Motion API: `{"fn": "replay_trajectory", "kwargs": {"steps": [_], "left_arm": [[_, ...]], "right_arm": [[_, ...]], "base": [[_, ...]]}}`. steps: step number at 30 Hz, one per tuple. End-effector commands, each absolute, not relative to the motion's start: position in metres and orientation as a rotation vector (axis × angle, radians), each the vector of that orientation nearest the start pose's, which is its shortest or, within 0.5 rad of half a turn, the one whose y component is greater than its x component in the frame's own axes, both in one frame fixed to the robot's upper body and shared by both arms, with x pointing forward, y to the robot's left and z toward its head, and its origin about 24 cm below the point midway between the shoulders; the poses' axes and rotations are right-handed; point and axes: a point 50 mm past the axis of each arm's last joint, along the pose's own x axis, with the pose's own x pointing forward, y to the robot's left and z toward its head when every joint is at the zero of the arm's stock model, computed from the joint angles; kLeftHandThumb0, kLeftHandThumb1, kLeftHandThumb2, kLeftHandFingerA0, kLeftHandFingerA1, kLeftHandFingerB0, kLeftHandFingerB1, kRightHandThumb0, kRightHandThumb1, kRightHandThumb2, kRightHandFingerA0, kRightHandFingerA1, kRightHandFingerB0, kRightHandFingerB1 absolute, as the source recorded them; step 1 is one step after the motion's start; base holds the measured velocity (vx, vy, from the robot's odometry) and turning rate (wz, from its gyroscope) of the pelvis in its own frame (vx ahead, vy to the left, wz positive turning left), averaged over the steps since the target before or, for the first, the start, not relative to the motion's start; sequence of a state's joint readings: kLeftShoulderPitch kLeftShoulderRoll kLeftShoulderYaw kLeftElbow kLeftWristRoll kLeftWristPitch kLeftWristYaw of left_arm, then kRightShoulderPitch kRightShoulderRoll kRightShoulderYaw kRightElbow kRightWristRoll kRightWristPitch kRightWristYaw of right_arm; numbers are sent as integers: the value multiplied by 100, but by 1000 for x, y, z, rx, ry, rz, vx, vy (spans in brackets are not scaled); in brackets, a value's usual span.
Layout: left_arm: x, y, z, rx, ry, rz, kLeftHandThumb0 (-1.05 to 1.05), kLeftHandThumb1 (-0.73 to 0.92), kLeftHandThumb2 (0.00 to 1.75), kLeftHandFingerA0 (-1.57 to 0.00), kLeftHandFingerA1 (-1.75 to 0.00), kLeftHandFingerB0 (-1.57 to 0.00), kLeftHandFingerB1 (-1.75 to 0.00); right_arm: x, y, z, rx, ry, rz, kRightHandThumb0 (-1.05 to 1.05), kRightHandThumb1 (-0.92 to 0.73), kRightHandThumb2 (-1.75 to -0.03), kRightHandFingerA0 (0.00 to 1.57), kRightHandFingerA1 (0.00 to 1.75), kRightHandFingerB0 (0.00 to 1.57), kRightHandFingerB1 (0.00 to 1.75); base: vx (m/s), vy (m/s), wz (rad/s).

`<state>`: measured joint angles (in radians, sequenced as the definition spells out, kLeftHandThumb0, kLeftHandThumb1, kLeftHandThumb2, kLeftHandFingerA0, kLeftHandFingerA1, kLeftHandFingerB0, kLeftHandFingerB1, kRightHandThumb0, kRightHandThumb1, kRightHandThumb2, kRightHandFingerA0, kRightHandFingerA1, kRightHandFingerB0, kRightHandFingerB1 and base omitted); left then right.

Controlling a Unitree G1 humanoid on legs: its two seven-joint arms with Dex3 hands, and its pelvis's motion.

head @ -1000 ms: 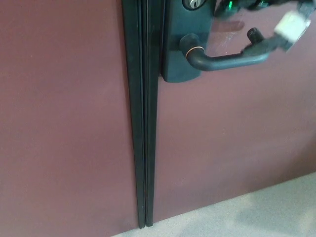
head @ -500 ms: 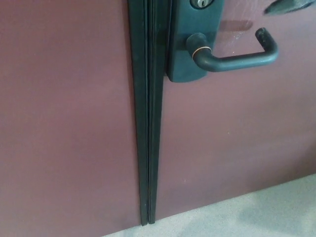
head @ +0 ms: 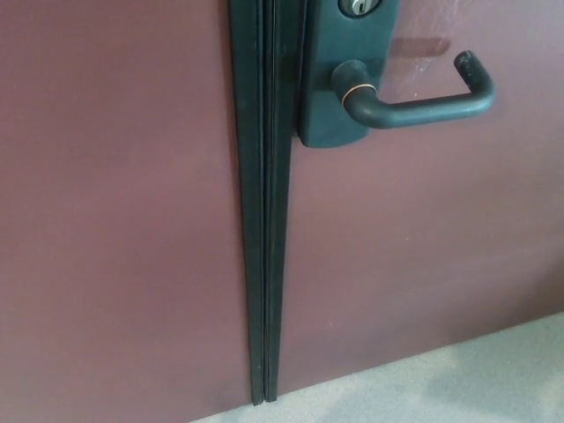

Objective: The robot walks towards the door handle and put its right hand on it and twist the handle

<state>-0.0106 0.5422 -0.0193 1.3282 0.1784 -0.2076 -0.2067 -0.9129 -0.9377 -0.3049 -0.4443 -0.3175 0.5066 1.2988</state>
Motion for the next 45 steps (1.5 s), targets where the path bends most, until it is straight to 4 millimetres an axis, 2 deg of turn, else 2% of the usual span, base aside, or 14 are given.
{"fn": "replay_trajectory", "kwargs": {"steps": [1,10,12,15,16,19,21,24,26,29,30,37,38,45], "left_arm": [[78,350,-114,510,1199,-4,-50,53,83,-54,-56,-36,-49],[73,349,-115,486,1193,14,-49,53,83,-56,-58,-37,-50],[73,350,-115,485,1193,20,-49,53,84,-56,-58,-38,-50],[80,348,-114,484,1170,30,-49,53,84,-56,-58,-38,-50],[78,347,-115,470,1166,43,-43,65,60,-64,-48,-44,-38],[78,347,-115,469,1166,45,-43,65,60,-64,-48,-44,-38],[87,346,-113,428,1103,101,-50,54,84,-59,-61,-39,-50],[87,346,-113,428,1103,101,-50,54,84,-59,-61,-39,-50],[98,344,-112,393,1063,134,-43,63,59,-63,-50,-45,-38],[106,341,-111,378,1047,130,-43,63,60,-63,-49,-45,-38],[109,340,-111,371,1042,128,-48,52,82,-57,-59,-39,-50],[121,341,-107,387,1029,107,-45,63,59,-63,-49,-45,-38],[125,339,-107,395,1019,100,-50,52,84,-57,-60,-40,-51],[133,332,-108,404,1001,71,-50,52,84,-56,-59,-39,-50]], "right_arm": [[125,-262,341,-1163,-248,403,-35,-21,-85,0,48,0,47],[114,-279,262,-949,-101,334,-34,-23,-85,1,49,0,47],[131,-287,178,-805,130,299,-35,-27,-87,1,48,0,47],[143,-289,111,-700,349,235,-34,-30,-89,1,48,0,47],[144,-291,81,-666,456,199,-34,-32,-90,0,48,0,47],[143,-290,76,-667,465,192,-34,-32,-90,0,48,0,47],[160,-291,-30,-646,769,71,-33,-41,-95,0,48,0,47],[160,-291,-31,-651,766,69,-33,-41,-95,0,48,0,47],[144,-270,-108,-522,986,-141,-71,-55,-90,3,40,6,35],[127,-262,-126,-535,1041,-138,-76,-58,-90,0,37,6,33],[122,-260,-131,-546,1084,-101,-70,-58,-92,2,37,5,34],[106,-263,-143,-581,1209,4,-68,-59,-94,3,32,3,29],[103,-266,-143,-584,1231,7,-75,-61,-93,5,25,5,21],[96,-280,-143,-573,1293,2,-78,-63,-93,5,20,4,16]], "base": [[0,0,0],[0,0,0],[0,0,0],[0,0,0],[0,0,0],[0,0,0],[0,0,0],[0,0,0],[0,0,0],[0,0,0],[0,0,0],[0,0,0],[0,0,0],[0,0,0]]}}
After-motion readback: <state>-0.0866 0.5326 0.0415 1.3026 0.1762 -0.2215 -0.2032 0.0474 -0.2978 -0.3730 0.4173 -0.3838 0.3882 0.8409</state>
